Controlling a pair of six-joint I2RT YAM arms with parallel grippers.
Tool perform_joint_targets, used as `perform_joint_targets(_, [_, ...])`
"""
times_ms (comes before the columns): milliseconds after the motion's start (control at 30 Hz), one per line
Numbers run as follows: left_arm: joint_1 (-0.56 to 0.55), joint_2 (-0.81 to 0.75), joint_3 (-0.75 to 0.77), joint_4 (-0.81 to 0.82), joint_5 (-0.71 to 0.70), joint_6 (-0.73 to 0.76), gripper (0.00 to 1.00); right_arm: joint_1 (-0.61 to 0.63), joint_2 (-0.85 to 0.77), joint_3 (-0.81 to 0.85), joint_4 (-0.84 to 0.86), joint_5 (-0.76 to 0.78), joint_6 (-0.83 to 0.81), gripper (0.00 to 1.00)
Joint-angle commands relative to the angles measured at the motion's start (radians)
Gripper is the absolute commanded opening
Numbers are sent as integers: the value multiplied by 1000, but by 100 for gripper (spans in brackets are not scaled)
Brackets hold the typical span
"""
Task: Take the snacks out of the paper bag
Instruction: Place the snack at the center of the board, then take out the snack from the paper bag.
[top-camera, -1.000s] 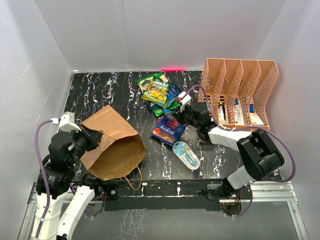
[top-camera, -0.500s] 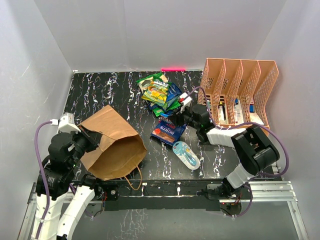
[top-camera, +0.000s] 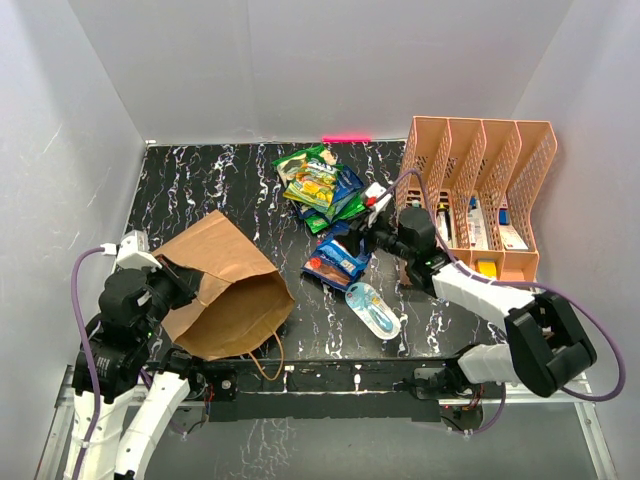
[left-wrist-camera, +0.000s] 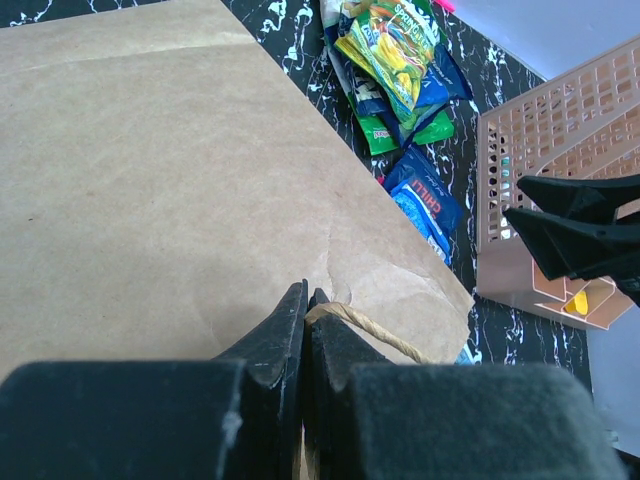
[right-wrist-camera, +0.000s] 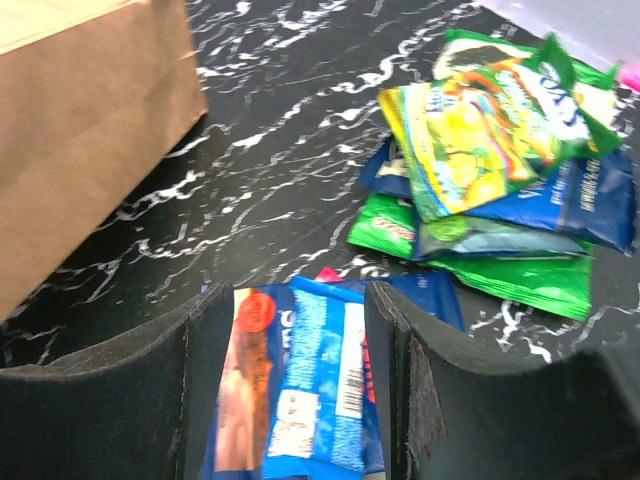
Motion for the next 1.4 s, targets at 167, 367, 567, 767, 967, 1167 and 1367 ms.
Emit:
perform_joint_targets(167, [-2,21,10,15,-10,15,0,364,-111,30,-102,-40,-269,59])
perform_joint_targets(367, [-2,16,10,16,-4,11,0,612,-115,83,-114,-20,-524,65])
perform_joint_targets(567, [-2,16,11,22,-1,14,0,731,40,175,-125,17,-722,71])
perform_joint_targets(767, [-2,18,14,27,2,18,0,775,276,303,-22,105,-846,74])
perform_joint_targets(967, [-1,28,30,22,5,27,0,775,512,435,125,118,-862,76])
perform_joint_targets(1167, [-2,49,68,18,5,49,0,768,698,544,289,232,-868,86])
perform_joint_targets(1367, [-2,59,72,37,24,59,0,746,850,688,285,242,-833,92])
